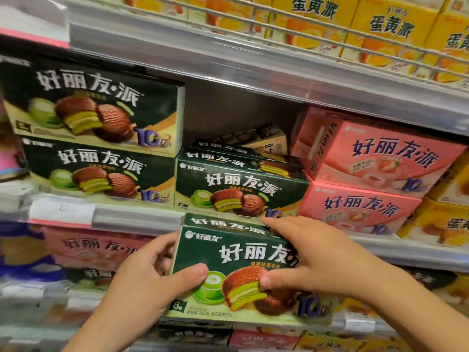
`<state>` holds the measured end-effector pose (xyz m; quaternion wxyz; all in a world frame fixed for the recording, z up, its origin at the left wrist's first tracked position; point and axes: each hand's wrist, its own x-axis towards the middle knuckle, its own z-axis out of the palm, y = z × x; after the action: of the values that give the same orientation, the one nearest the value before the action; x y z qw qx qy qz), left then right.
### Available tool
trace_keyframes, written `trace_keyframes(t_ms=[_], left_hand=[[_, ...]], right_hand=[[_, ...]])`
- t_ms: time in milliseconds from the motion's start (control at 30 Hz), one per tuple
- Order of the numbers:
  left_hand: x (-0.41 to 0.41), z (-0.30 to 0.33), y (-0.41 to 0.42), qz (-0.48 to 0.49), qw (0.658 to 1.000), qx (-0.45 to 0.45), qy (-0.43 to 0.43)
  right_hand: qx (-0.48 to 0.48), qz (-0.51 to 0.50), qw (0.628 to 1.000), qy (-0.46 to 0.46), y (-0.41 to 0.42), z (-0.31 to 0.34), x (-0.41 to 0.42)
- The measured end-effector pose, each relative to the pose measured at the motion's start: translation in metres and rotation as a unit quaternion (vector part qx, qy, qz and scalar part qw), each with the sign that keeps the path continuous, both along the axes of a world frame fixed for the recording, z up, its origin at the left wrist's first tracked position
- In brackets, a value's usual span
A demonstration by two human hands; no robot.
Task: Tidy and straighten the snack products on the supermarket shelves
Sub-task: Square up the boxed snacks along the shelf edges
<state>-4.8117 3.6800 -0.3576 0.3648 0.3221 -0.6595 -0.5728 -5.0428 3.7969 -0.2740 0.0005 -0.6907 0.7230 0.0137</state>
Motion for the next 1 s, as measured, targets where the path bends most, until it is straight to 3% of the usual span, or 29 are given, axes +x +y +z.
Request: trace_keyframes(t_ms=[133, 267, 367, 533, 800, 1000], left_hand=[[0.015, -0.002, -0.01, -0.01, 1.0, -0.002, 0.018], [0.03, 0.003, -0.021, 0.006, 0.997, -0.035, 0.063], [0.041, 0.003, -0.034, 0.031, 0.99, -0.139, 0.005], [0.046, -0.003, -0.057, 0.065, 0.947, -0.3, -0.093], [0.031, -0.031, -0.088, 0.053, 0.916, -0.336, -0.214], [0.031, -0.046, -0.095, 0.073, 0.905, -0.339, -0.246]], right_hand=[[-0.01, -0.006, 0.997, -0.07, -0.014, 0.011, 0.017], [-0.079, -0.006, 0.996, -0.036, -0.019, 0.046, 0.028], [-0.17, -0.014, 0.985, 0.009, -0.023, 0.079, 0.03], [-0.274, -0.043, 0.959, 0.052, -0.03, 0.105, 0.025], [-0.278, -0.092, 0.948, 0.125, -0.048, 0.091, 0.022], [-0.253, -0.117, 0.944, 0.176, -0.066, 0.096, 0.028]])
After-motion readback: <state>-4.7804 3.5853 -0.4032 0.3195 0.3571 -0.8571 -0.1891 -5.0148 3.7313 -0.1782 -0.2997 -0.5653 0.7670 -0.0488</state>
